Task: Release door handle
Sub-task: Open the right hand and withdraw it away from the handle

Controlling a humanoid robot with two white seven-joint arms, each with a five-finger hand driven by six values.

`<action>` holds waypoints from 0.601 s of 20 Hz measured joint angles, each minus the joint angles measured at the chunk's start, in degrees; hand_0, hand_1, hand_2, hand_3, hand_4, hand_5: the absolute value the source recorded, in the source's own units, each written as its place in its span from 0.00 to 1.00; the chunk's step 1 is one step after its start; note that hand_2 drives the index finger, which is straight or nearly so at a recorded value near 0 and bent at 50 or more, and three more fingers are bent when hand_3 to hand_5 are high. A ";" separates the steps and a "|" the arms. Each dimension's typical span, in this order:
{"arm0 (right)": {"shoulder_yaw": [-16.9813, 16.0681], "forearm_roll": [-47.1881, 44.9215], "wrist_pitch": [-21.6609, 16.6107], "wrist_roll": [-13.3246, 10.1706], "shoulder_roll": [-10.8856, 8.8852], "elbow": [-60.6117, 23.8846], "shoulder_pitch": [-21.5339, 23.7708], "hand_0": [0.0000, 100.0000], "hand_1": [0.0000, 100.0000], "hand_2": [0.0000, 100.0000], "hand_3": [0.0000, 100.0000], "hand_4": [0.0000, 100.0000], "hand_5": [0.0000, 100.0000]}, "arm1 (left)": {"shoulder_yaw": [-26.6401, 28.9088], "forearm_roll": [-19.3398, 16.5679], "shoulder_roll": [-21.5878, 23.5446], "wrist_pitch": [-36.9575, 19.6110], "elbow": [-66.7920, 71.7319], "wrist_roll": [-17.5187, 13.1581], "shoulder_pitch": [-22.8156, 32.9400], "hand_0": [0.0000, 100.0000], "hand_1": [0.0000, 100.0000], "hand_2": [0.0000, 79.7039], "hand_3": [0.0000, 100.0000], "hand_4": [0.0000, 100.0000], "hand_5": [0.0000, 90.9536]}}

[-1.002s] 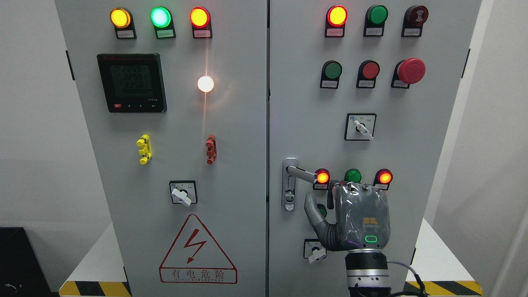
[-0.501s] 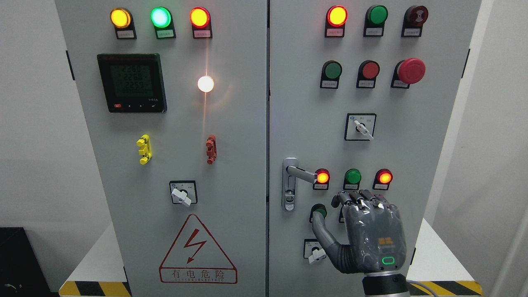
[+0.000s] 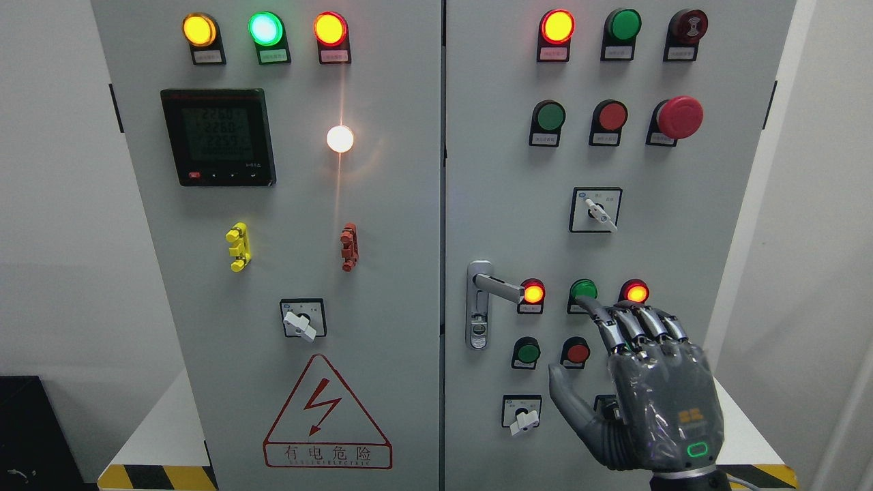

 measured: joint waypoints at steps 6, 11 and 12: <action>-2.95 -0.95 -0.66 -0.07 -0.01 -1.07 0.57 0.49 0.19 0.00 0.00 0.00 0.00 | 0.00 -0.01 0.00 0.00 0.00 0.00 0.00 0.12 0.56 0.00 0.00 0.00 0.00; -3.83 -1.29 -0.81 -0.21 -0.02 -1.58 0.75 0.49 0.18 0.00 0.00 0.00 0.00 | 0.00 -0.02 0.00 0.00 0.00 0.00 0.00 0.12 0.56 0.00 0.00 0.00 0.00; -3.87 -1.32 -0.81 -0.14 -0.01 -1.64 0.77 0.49 0.18 0.00 0.00 0.00 0.00 | 0.00 -0.03 0.00 0.00 0.00 0.00 0.00 0.12 0.56 0.00 0.00 0.00 0.00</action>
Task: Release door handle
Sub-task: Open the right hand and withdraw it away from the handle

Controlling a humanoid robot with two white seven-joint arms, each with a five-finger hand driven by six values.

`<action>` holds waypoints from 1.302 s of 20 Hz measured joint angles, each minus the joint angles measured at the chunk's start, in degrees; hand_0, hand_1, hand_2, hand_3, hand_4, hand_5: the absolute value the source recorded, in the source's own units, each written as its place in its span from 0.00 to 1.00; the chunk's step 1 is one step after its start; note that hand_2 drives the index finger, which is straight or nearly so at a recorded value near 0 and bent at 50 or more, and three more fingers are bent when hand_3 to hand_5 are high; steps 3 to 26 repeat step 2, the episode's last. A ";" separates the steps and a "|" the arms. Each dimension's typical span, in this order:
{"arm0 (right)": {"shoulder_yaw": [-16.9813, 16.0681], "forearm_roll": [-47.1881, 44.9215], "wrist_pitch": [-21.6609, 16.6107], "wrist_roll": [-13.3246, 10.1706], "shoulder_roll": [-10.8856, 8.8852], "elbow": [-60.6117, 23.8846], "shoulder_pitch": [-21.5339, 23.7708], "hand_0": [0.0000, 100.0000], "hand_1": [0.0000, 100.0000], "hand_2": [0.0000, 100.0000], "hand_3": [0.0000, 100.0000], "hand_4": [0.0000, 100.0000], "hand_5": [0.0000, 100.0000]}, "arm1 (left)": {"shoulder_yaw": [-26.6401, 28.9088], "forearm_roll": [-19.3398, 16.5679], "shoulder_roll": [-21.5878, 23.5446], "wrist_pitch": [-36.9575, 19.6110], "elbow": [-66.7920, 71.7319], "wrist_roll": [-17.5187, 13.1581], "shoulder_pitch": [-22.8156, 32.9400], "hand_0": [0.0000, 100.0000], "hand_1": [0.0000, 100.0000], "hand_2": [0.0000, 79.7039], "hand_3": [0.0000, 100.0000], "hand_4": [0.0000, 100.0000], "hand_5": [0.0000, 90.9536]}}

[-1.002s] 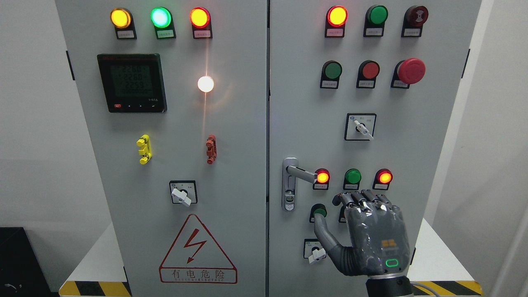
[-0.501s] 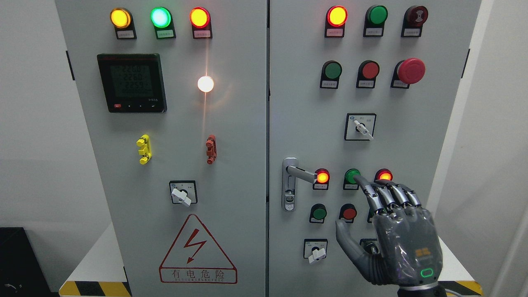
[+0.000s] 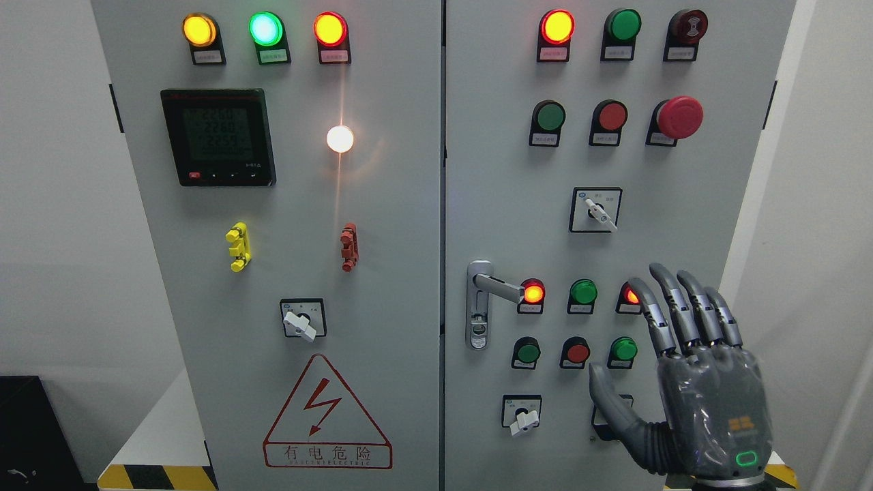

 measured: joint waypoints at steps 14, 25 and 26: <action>-0.09 -0.05 0.00 0.08 0.03 -0.14 0.01 0.49 0.18 0.00 0.00 0.00 0.00 | 0.00 0.00 0.00 0.00 0.00 0.00 0.00 0.12 0.56 0.00 0.00 0.00 0.00; -0.09 -0.05 0.00 0.08 0.03 -0.14 0.01 0.49 0.18 0.00 0.00 0.00 0.00 | 0.00 0.00 0.00 0.00 0.00 0.00 0.00 0.12 0.56 0.00 0.00 0.00 0.00; -0.09 -0.05 0.00 0.08 0.03 -0.14 0.01 0.49 0.18 0.00 0.00 0.00 0.00 | 0.00 0.00 0.00 0.00 0.00 0.00 0.00 0.12 0.56 0.00 0.00 0.00 0.00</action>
